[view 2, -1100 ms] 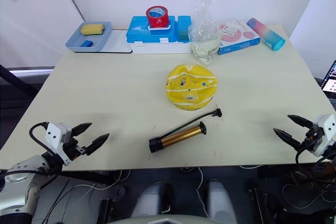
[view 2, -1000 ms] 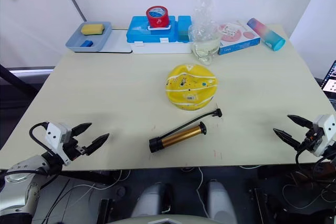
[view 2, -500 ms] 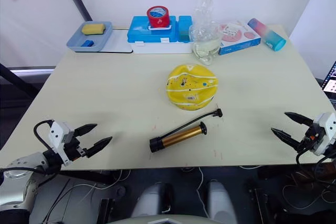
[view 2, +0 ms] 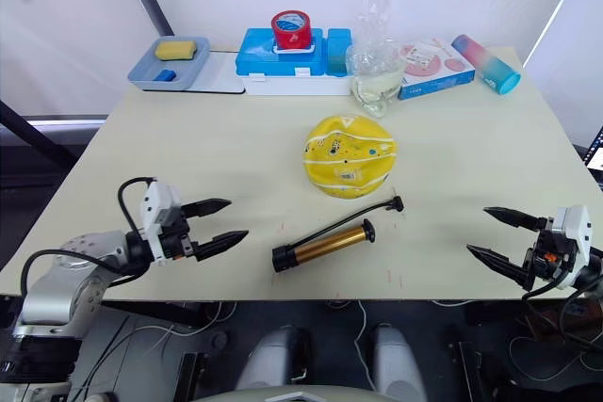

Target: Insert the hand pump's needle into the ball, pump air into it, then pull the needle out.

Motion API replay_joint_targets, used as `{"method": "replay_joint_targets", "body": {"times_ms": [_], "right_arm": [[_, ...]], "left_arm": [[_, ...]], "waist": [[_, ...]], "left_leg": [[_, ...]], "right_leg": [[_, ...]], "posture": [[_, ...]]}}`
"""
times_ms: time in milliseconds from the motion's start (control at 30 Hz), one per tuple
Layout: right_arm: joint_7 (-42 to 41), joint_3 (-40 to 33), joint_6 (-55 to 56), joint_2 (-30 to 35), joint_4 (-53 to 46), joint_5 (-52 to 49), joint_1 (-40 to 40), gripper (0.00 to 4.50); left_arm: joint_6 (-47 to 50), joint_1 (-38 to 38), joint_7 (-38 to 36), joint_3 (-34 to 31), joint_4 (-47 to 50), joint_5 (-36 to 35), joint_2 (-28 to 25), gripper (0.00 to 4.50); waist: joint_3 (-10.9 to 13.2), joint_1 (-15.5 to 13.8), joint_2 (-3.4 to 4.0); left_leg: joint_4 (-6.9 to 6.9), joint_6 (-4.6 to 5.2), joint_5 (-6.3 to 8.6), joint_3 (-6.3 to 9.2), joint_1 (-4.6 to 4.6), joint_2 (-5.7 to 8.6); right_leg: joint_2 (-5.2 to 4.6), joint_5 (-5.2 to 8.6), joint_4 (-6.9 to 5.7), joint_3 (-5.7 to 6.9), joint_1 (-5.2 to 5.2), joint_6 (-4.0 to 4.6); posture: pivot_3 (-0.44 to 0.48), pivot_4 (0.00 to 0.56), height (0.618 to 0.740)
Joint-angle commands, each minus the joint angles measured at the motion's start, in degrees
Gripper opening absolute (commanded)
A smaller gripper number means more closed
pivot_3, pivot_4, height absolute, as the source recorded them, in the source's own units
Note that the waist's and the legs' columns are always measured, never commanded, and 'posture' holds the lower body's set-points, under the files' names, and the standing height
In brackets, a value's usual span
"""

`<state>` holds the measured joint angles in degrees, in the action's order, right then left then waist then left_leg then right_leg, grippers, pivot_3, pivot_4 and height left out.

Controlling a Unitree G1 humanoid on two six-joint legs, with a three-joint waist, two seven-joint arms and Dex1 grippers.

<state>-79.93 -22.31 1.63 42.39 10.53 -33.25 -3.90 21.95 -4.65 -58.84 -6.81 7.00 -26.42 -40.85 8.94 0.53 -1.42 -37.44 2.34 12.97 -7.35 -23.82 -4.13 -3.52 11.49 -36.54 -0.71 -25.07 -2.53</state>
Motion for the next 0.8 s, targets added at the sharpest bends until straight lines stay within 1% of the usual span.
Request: {"method": "replay_joint_targets", "body": {"times_ms": [33,100,267,367,467,600,800], "right_arm": [[-1.26,-1.71,1.72,0.10,-0.95,-1.31,-0.16,4.50],[-1.56,-1.84,2.14,0.05,-0.36,-1.34,-0.08,4.50],[-2.26,-1.91,3.47,-0.31,0.82,-1.30,-0.45,4.50],[-2.19,-2.09,4.08,-0.65,0.79,-1.43,-0.77,4.50],[-1.58,-2.44,5.52,-0.89,0.93,-0.85,-0.98,4.50],[-1.24,-2.62,5.90,-1.01,0.91,-1.17,-1.32,4.50],[-0.89,-2.87,7.10,-1.14,1.16,-0.93,-1.90,4.50]], "left_arm": [[3.23,-2.67,0.56,3.12,2.41,-0.61,0.96,3.68],[2.68,-4.50,0.71,5.80,1.20,1.83,1.31,2.81],[2.25,-9.61,1.21,11.45,-1.56,5.59,3.63,2.81],[2.96,-13.32,1.79,16.08,-3.62,8.63,6.01,2.81],[2.13,-16.52,3.25,20.19,-7.57,13.60,7.49,2.81],[1.91,-19.44,5.33,22.30,-11.64,16.10,10.85,2.81],[3.75,-23.06,6.65,25.40,-16.21,18.37,17.58,2.81]], "waist": [[0.00,0.02,0.00],[0.00,0.04,0.00],[0.00,0.03,-0.01],[0.00,-0.12,-0.01],[0.00,-0.14,-0.01],[0.00,0.01,0.00],[0.00,-0.15,-0.01]], "left_leg": [[-0.01,0.00,0.00,0.02,0.01,0.00],[-0.01,0.00,0.00,0.06,0.02,0.00],[-0.04,0.00,0.00,0.15,0.04,0.00],[-0.06,0.00,0.00,0.17,0.04,0.01],[-0.08,0.00,0.00,0.25,0.03,0.04],[-0.09,0.00,0.00,0.36,0.03,0.03],[-0.11,0.01,0.00,0.45,0.00,0.04]], "right_leg": [[0.01,0.00,0.00,0.01,0.03,0.00],[0.05,0.00,0.00,0.01,0.06,0.00],[0.11,0.01,0.01,0.01,0.12,0.00],[0.13,0.01,0.01,0.00,0.16,0.00],[0.15,0.01,0.02,0.01,0.21,-0.01],[0.22,0.01,0.02,0.01,0.22,0.00],[0.25,0.01,0.03,0.04,0.26,0.00]], "posture": [[0.000,0.150,0.739],[0.000,0.150,0.739],[0.000,0.150,0.739],[0.000,0.150,0.739],[0.000,0.150,0.739],[0.000,0.150,0.739],[0.000,0.150,0.739]]}}
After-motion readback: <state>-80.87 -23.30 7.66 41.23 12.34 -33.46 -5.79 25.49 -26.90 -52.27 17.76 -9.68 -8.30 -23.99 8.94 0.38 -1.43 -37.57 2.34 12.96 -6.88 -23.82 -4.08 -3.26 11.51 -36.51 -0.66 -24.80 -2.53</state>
